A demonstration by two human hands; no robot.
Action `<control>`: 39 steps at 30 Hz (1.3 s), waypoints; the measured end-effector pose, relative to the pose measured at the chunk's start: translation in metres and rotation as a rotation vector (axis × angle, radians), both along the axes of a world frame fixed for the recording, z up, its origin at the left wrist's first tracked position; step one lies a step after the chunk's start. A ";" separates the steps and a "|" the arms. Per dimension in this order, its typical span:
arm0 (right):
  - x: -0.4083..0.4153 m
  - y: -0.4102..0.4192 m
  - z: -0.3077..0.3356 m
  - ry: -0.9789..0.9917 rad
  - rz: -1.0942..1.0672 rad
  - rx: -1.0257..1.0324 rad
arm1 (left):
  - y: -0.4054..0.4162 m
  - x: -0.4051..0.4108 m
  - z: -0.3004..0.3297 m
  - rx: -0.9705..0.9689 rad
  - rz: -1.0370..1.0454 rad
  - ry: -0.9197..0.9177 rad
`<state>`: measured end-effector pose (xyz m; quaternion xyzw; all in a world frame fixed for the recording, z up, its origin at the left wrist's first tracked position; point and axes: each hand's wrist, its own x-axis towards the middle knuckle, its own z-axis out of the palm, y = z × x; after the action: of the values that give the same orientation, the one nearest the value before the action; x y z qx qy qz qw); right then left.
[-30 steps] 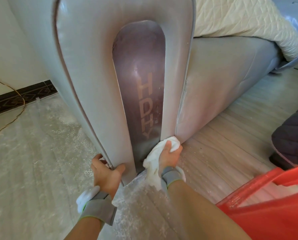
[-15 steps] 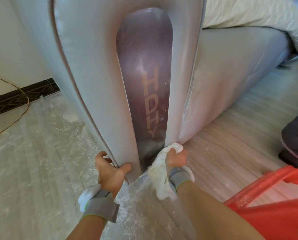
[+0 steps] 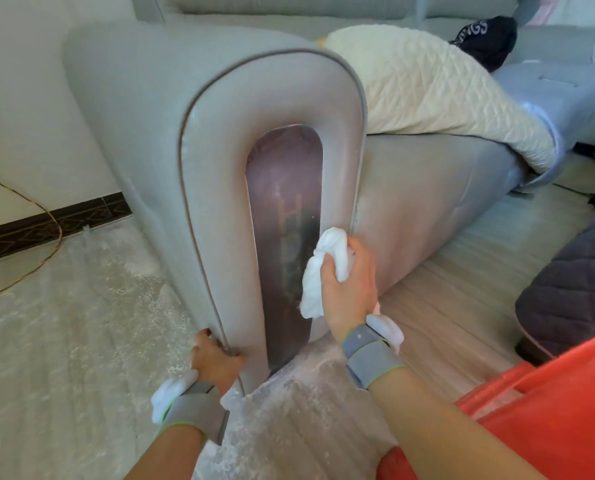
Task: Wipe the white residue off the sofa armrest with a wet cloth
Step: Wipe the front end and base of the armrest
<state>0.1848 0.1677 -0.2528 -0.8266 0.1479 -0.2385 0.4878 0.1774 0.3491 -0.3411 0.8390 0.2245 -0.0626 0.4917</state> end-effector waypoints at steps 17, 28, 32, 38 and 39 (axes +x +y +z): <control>0.030 0.018 -0.001 -0.237 0.068 -0.058 | 0.020 0.011 0.033 0.249 -0.328 0.171; 0.003 0.003 -0.046 0.134 0.263 0.104 | 0.017 0.014 0.041 0.241 -0.402 0.225; 0.005 -0.005 -0.034 0.037 0.196 0.259 | 0.020 0.013 0.038 0.210 -0.386 0.187; 0.017 0.010 -0.036 0.015 0.113 0.377 | 0.021 0.009 0.044 0.201 -0.368 0.232; 0.017 0.015 -0.038 0.022 0.101 0.383 | 0.020 0.009 0.044 0.200 -0.371 0.234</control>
<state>0.2015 0.1823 -0.2907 -0.7276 0.1540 -0.1721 0.6460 0.1868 0.3693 -0.2972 0.8975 0.1272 -0.2259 0.3568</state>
